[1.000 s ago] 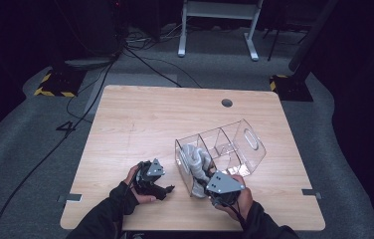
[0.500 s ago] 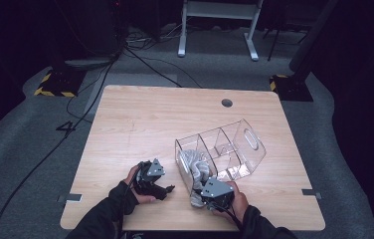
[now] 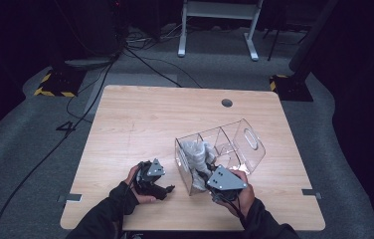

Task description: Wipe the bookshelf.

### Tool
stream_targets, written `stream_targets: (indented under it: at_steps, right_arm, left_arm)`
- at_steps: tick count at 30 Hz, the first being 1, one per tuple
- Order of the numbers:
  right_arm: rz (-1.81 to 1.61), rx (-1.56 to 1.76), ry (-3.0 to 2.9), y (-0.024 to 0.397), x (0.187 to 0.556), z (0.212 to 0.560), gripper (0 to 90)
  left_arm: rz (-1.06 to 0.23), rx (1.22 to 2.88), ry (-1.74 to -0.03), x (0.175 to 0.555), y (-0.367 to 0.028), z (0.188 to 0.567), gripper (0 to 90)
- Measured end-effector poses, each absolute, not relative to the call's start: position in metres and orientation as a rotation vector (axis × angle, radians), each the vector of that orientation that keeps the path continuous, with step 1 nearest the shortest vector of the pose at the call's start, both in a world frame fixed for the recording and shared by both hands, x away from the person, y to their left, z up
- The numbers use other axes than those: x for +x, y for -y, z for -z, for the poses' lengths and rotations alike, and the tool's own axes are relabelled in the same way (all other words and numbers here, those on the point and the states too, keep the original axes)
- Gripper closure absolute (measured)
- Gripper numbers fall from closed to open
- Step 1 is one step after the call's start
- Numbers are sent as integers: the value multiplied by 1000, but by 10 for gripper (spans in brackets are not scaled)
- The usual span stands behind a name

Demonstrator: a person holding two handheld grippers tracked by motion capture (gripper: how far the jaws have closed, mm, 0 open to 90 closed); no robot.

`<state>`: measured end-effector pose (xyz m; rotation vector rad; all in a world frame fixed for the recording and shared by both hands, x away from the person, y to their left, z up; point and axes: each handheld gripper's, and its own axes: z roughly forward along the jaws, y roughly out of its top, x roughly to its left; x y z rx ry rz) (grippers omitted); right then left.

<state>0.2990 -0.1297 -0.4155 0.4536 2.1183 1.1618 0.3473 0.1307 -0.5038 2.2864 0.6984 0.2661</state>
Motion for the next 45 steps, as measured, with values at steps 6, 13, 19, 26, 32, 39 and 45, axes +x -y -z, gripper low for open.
stream_targets:
  at_steps: [6, 13, 19, 26, 32, 39, 45]
  right_arm:
    - [-1108, 443, -2153, 127, 297, 420, 756]
    - [-956, 405, -2291, 119, 293, 461, 756]
    - [-899, 426, -2341, 121, 294, 485, 756]
    - [-935, 442, -2257, 127, 294, 464, 756]
    - [-959, 434, -2186, 133, 286, 447, 756]
    - [-1002, 448, -2086, 136, 287, 414, 756]
    - [-1001, 459, -2106, 133, 291, 409, 756]
  left_arm:
    - [-270, 2288, -696, 348, -131, 504, 170]
    - [-267, 2290, -696, 347, -131, 504, 170]
    - [-262, 2286, -702, 347, -131, 504, 171]
    - [-274, 2286, -714, 343, -129, 504, 172]
    - [-272, 2289, -698, 341, -126, 504, 172]
    - [-271, 2289, -698, 341, -126, 504, 172]
    - [-269, 2286, -701, 341, -126, 504, 172]
